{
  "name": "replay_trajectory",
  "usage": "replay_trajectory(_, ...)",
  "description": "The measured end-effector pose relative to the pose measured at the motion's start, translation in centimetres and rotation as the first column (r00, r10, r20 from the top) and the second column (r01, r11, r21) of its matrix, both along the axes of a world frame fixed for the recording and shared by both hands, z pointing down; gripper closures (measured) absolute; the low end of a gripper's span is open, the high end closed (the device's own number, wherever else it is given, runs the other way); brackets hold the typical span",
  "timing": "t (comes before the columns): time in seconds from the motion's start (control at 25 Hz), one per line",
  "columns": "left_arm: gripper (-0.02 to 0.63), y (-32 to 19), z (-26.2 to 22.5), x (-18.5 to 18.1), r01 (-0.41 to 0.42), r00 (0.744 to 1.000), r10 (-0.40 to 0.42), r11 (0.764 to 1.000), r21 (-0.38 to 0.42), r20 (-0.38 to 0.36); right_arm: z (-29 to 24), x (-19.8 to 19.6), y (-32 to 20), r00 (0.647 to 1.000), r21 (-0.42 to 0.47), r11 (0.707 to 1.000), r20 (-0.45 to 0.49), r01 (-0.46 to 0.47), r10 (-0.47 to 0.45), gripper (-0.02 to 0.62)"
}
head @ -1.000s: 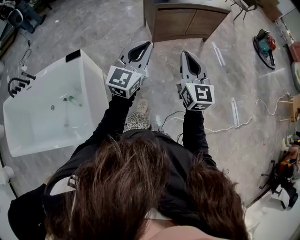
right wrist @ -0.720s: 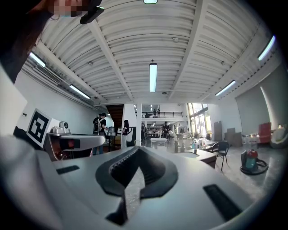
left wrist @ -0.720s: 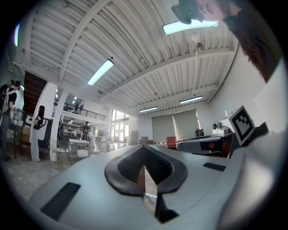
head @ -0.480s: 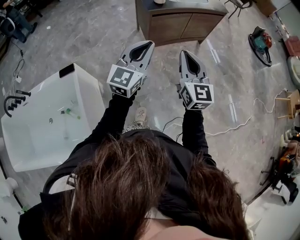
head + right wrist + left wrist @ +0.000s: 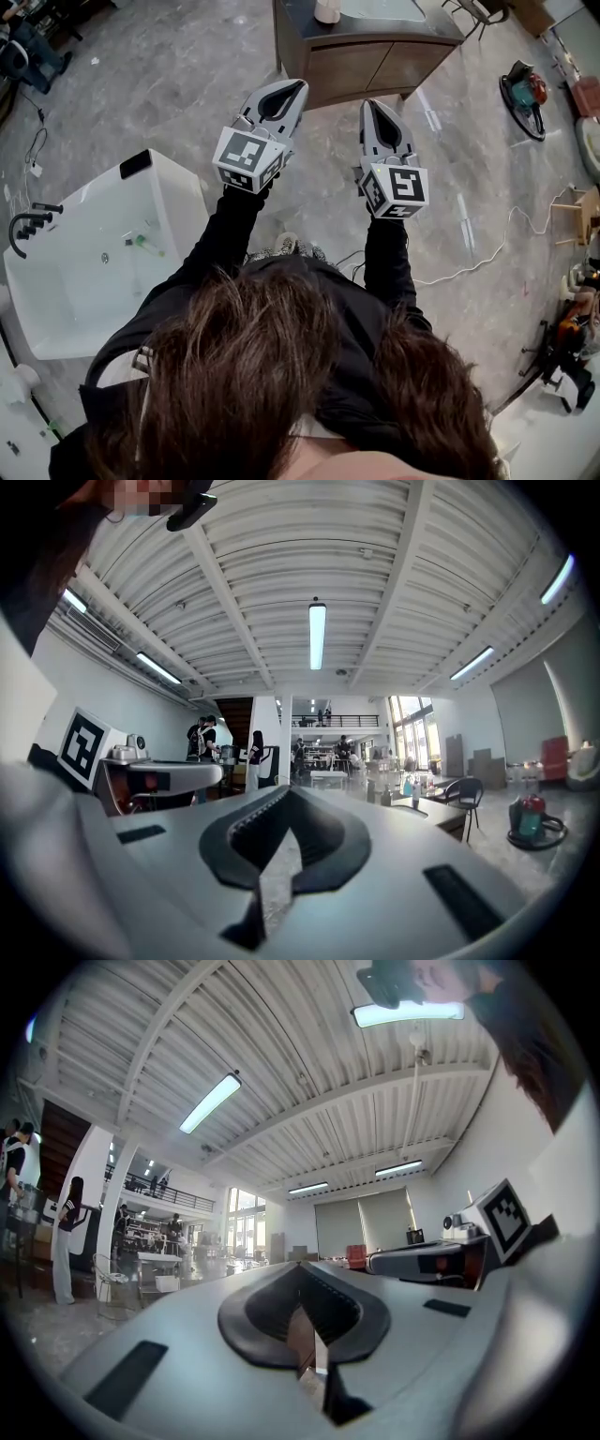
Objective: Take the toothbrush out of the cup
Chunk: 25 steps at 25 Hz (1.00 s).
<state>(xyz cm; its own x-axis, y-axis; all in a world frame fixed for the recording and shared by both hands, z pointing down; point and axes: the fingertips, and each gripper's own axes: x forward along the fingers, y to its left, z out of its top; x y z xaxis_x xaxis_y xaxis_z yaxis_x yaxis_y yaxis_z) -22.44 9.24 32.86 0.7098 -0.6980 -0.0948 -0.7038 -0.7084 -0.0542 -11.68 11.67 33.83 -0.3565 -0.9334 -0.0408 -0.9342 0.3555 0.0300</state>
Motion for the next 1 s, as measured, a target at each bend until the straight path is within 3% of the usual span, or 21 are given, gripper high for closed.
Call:
replay_trajectory(0.32,0.598,-3.8,0.6,-0.8,0.006,1.0,-0.006,1.0,-0.016,-0.003,0.5,-0.9,-3.3,1.0,-0.014,1.0,-0.002,0.003,-0.003,0.591)
replay_trajectory(0.64,0.598,-6.6,2.5,2.0,-0.005,1.0,0.006,0.999,-0.054,0.011,1.5,1.6,-6.6,1.0,-0.033,0.999,0.001,0.002,-0.002,0.591)
replay_trajectory(1.0,0.598,-12.8,2.0,5.5,0.044,0.999,-0.043,0.998,-0.041,0.017,1.0,5.2,-13.3,0.999,-0.016,0.999,0.002,0.048,-0.048,0.591)
